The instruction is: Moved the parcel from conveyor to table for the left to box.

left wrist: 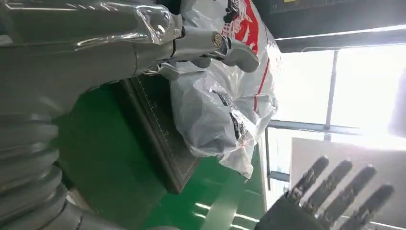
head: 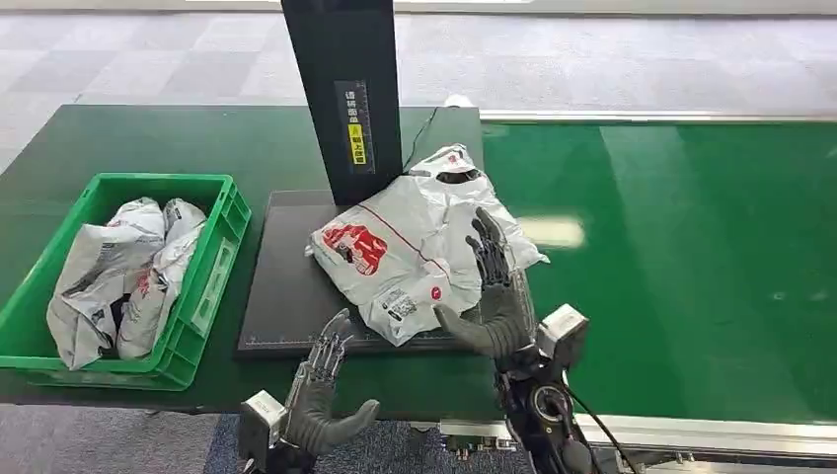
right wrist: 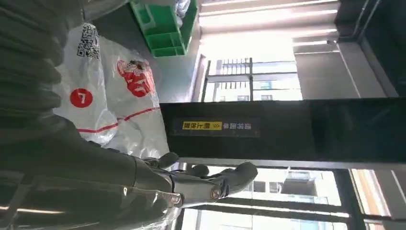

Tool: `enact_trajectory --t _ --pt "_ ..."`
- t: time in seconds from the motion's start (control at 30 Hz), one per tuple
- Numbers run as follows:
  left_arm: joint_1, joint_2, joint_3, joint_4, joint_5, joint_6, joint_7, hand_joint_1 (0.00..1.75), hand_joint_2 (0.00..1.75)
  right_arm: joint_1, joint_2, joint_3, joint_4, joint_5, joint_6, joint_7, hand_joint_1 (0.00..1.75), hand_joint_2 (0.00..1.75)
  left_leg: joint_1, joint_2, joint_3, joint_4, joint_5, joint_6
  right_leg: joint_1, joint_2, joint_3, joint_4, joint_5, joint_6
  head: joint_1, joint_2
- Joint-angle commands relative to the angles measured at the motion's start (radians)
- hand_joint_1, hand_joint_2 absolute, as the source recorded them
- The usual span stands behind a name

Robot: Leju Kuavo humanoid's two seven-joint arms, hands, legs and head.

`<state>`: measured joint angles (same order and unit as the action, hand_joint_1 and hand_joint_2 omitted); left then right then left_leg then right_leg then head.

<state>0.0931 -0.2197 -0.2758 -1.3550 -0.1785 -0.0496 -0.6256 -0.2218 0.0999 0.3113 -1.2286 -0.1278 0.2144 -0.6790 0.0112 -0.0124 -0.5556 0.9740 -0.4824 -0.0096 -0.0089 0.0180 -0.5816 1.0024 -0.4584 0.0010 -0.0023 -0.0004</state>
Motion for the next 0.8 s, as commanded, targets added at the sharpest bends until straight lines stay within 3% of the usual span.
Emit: enact_trajectory --t 0.03,0.23,0.43,0.47,0.57,0.63,0.8 --pt "-0.003 0.006 0.012 0.011 -0.019 -0.014 0.017 0.00 1.75 0.113 0.053 -0.136 -0.109 -0.005 0.017 0.026 0.00 1.75 0.000 -0.002 0.001 -0.001 0.001 0.000 0.001 -0.006 0.003 -0.002 0.000 0.000 0.000 0.000" --pt "-0.001 0.015 0.016 0.008 -0.037 0.005 0.011 0.00 1.75 0.122 0.068 -0.182 -0.091 0.005 0.032 0.022 0.00 1.75 0.000 0.000 0.002 -0.001 0.000 0.000 0.000 -0.002 0.002 -0.001 0.000 0.000 0.000 0.000" --pt "-0.018 0.043 0.035 -0.156 -0.236 0.169 0.020 0.00 1.75 0.198 0.116 -0.223 -0.186 0.104 0.003 0.001 0.00 1.75 0.000 -0.001 0.000 0.000 0.000 0.000 0.001 -0.003 0.001 0.000 -0.001 -0.001 0.000 0.000" --pt "-0.068 0.054 0.020 -0.138 -0.265 0.177 0.041 0.00 1.75 0.196 0.121 -0.217 -0.190 0.118 0.006 0.007 0.00 1.75 0.000 -0.001 -0.001 0.001 0.000 0.000 0.001 -0.003 0.000 0.000 -0.001 0.000 0.000 0.000" --pt "-0.371 0.046 -0.021 0.124 -0.347 0.218 0.150 0.00 1.75 0.170 0.132 -0.209 -0.167 0.132 0.007 0.017 0.00 1.75 0.000 -0.004 -0.001 0.000 0.002 0.000 0.000 -0.006 0.000 0.001 0.000 -0.001 0.000 0.000" --pt "-0.444 0.028 -0.021 0.206 -0.345 0.226 0.154 0.00 1.75 0.164 0.131 -0.209 -0.159 0.132 0.007 0.018 0.00 1.75 0.000 -0.011 -0.003 0.001 0.005 0.000 0.001 -0.013 0.000 0.000 0.001 0.000 0.000 0.000" --pt "-0.675 0.001 -0.093 0.495 -0.385 0.249 0.171 0.00 1.75 0.172 0.123 -0.224 -0.143 0.115 0.002 0.016 0.00 1.75 0.000 -0.008 0.000 0.000 0.006 0.001 0.000 -0.009 0.003 -0.001 0.002 0.000 0.000 0.000"
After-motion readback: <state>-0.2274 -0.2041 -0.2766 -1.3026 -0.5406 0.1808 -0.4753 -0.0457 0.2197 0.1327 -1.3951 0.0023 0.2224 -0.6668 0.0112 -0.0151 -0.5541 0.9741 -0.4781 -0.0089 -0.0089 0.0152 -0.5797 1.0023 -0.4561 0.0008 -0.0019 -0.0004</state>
